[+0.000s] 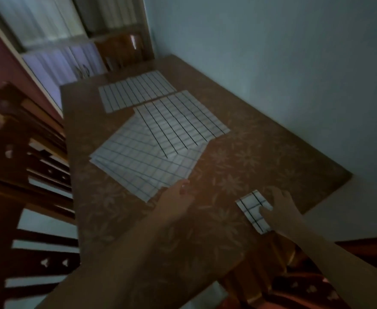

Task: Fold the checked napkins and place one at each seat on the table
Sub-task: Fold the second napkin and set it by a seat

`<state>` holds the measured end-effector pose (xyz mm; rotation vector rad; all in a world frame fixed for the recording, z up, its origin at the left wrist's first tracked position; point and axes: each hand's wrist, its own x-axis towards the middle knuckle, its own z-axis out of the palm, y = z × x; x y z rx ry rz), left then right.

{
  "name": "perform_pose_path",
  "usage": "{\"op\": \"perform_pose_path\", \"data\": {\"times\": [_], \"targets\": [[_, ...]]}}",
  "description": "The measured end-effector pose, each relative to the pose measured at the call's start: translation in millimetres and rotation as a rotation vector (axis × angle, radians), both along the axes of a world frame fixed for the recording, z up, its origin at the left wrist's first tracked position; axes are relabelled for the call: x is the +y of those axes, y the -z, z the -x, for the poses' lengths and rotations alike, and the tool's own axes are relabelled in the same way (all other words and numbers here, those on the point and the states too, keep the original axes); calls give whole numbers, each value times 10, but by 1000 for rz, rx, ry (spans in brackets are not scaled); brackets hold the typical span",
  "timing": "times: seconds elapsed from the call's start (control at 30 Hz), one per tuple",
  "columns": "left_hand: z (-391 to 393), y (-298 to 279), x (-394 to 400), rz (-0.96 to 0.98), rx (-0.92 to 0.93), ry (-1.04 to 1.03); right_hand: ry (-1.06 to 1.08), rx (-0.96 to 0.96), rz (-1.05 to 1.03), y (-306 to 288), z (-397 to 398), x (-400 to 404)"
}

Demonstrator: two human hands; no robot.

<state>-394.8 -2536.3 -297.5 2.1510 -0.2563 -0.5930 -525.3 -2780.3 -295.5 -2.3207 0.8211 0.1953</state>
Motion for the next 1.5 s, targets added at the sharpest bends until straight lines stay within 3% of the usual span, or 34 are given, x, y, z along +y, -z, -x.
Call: {"op": "perform_pose_path", "data": {"times": [0.33,0.53,0.67,1.03,1.27,1.5], "targets": [[-823,-669,1859,-390,-482,319,-110,-56,212,-482,-612,1897],[-1354,-861,2374,-474,-618,416,-99,-24,304,-614,-963,2507],[-1570,-812,2452,-467,-597,406,-86,22,349,-644,-1219,2553],[-2299,-347,1726,-525,-532,390,-171,58,293,-130,-2071,2013],[-2913,441,539,-525,-496,329,-279,45,336,635,-3055,1213],[-3365,1119,-85,-675,-399,270,-331,0,444,1197,-3757,897]]}}
